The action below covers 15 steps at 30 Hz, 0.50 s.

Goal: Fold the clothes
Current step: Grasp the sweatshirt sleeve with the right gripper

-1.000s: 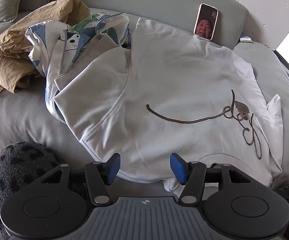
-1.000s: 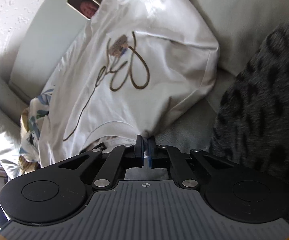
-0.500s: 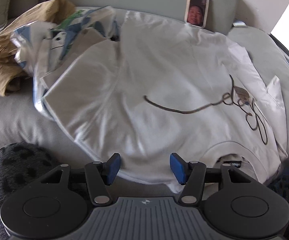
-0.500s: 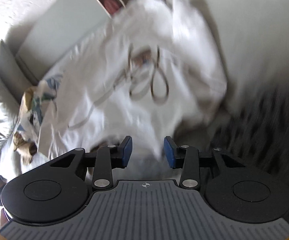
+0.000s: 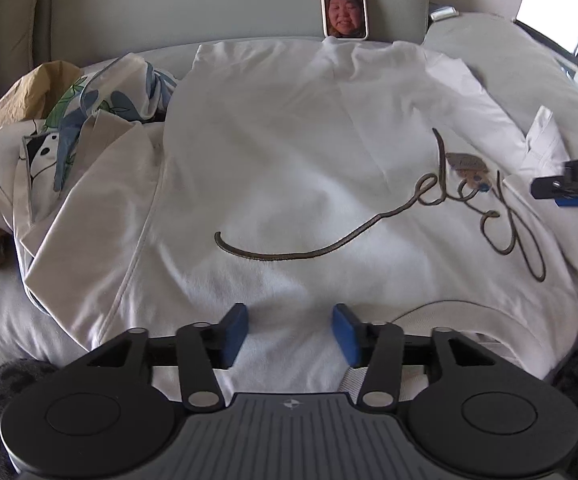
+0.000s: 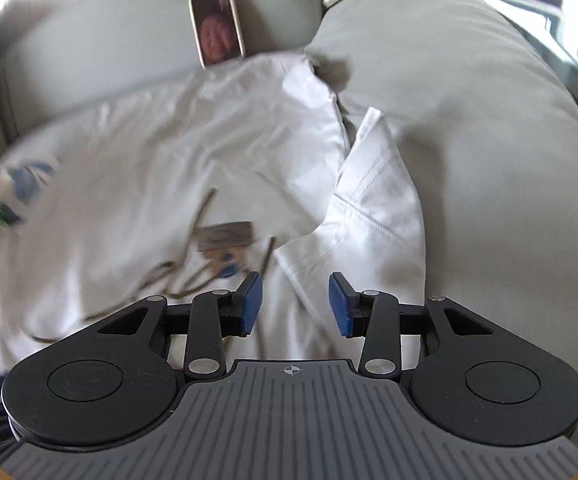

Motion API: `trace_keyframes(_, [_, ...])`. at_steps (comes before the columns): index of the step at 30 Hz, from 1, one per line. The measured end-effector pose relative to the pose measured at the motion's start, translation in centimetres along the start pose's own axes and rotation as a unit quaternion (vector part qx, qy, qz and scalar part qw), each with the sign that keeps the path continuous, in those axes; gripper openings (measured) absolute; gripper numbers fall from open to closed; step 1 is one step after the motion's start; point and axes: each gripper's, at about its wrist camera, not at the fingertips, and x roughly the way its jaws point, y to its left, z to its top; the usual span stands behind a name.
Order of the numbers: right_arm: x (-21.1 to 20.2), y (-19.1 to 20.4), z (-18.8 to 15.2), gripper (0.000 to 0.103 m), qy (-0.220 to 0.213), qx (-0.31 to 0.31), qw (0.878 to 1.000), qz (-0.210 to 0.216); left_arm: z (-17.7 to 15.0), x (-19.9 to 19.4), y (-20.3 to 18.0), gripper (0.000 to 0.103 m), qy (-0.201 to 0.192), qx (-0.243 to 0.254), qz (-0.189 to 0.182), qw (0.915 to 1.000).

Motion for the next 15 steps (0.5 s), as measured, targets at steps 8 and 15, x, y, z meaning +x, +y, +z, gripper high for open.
trace_keyframes(8, [4.1, 1.9, 1.1, 0.032, 0.018, -0.077, 0.995, -0.054, 0.0, 0.2, 0.5, 0.056, 0.006, -0.014, -0.011, 0.9998])
trace_keyframes(15, [2.7, -0.1, 1.3, 0.002, -0.008, -0.003, 0.999, -0.042, 0.0, 0.3, 0.6, 0.057, 0.006, -0.015, -0.015, 0.9998])
